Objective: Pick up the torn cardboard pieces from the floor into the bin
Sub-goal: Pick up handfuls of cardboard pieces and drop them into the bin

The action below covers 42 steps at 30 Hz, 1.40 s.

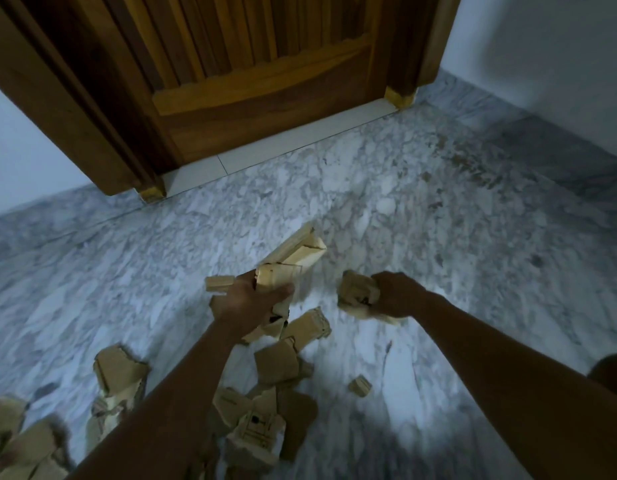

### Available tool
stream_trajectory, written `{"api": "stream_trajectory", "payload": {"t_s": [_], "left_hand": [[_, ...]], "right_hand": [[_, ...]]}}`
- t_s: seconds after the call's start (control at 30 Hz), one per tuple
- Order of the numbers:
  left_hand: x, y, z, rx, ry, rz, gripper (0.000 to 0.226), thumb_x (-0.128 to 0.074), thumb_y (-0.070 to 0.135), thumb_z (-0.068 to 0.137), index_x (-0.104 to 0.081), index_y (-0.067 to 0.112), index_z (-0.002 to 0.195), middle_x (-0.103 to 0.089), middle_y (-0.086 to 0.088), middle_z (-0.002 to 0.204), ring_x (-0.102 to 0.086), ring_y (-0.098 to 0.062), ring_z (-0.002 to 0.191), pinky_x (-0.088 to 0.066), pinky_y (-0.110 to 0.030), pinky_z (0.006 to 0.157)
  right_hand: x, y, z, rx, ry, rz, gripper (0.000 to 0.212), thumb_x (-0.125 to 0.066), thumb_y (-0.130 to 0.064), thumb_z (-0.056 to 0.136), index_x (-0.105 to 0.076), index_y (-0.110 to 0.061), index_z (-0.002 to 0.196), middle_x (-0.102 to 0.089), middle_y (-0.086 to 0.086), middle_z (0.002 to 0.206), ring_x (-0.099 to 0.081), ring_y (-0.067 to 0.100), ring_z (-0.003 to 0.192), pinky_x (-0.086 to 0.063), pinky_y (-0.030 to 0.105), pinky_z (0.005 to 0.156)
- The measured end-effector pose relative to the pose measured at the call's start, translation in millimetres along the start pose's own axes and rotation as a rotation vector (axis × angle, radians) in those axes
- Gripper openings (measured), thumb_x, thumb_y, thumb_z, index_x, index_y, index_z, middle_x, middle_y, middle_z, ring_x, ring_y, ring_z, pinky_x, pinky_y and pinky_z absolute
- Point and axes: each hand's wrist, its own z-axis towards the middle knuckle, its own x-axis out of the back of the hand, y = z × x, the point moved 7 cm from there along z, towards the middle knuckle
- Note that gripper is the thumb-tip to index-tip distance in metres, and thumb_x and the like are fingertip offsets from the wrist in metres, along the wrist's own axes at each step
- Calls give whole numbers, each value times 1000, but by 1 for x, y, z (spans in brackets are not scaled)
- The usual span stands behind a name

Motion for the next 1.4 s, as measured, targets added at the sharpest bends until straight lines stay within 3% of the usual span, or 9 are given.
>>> {"api": "stream_trajectory", "payload": {"t_s": [0.17, 0.27, 0.5, 0.7, 0.83, 1.07, 1.17, 1.27, 1.4], "left_hand": [[-4, -13, -8, 16, 59, 137, 25, -82, 35, 76, -64, 29, 92, -67, 12, 79, -63, -3, 70, -47, -10, 52], [-10, -26, -7, 12, -11, 182, 33, -84, 42, 72, -63, 36, 98, -69, 11, 84, -69, -11, 82, -57, -24, 65], [-17, -36, 0, 1, -93, 218, 33, -81, 34, 78, -58, 37, 103, -67, 11, 94, -65, -9, 88, -55, -26, 72], [-26, -37, -3, 73, -86, -88, 21, -80, 25, 80, -71, 23, 99, -77, 1, 90, -73, -19, 86, -61, -36, 75], [-26, -31, -5, 74, -58, -203, 26, -79, 17, 81, -69, 21, 104, -75, 3, 94, -72, -11, 84, -59, -23, 66], [-14, -46, -8, 205, 73, -529, 25, -74, 6, 82, -70, 5, 107, -73, -19, 105, -71, -36, 92, -58, -41, 76], [-7, -48, -11, 234, 102, -725, 36, -70, 5, 86, -64, -1, 121, -69, -19, 116, -71, -31, 91, -59, -41, 78], [-9, -53, -12, 241, 46, -930, 45, -69, 7, 86, -59, 1, 130, -64, -22, 126, -61, -40, 117, -49, -54, 99], [-8, -56, -16, 262, 72, -1016, 52, -72, 14, 80, -58, 3, 129, -66, -19, 121, -64, -37, 109, -52, -52, 94]], "right_hand": [[1, 8, 33, -158, 104, 135, 65, -75, -60, 63, -62, -21, 113, -64, 6, 116, -62, 26, 106, -54, 40, 91], [-32, 13, 52, -257, 14, 195, 97, -67, -77, 51, -54, -23, 130, -48, 10, 126, -43, 35, 124, -42, 47, 103], [-63, 10, 41, -199, 303, 180, 58, -67, -43, 84, -46, -21, 133, -43, 1, 132, -44, 29, 118, -44, 39, 83], [-73, 18, 53, -190, 317, 190, 75, -77, -55, 71, -40, -21, 126, -47, 7, 122, -53, 29, 107, -40, 30, 71], [-74, 24, 49, -260, 259, 359, 70, -80, -52, 68, -43, -21, 119, -57, 6, 113, -62, 28, 100, -55, 36, 76], [-53, 5, 22, -96, 148, 561, 44, -79, -48, 77, -59, -20, 105, -65, -4, 98, -64, 16, 91, -48, 23, 66], [-45, -25, 5, 74, -79, 909, 36, -84, -29, 78, -70, -17, 109, -75, 2, 100, -70, 22, 97, -59, 38, 84], [-56, -67, -9, 156, -372, 1135, 36, -79, -13, 82, -68, -9, 116, -75, 10, 103, -72, 25, 95, -60, 36, 76], [-80, -93, -4, 135, -284, 1184, 39, -81, -14, 80, -68, -18, 117, -74, 9, 111, -71, 25, 103, -59, 45, 89]]}}
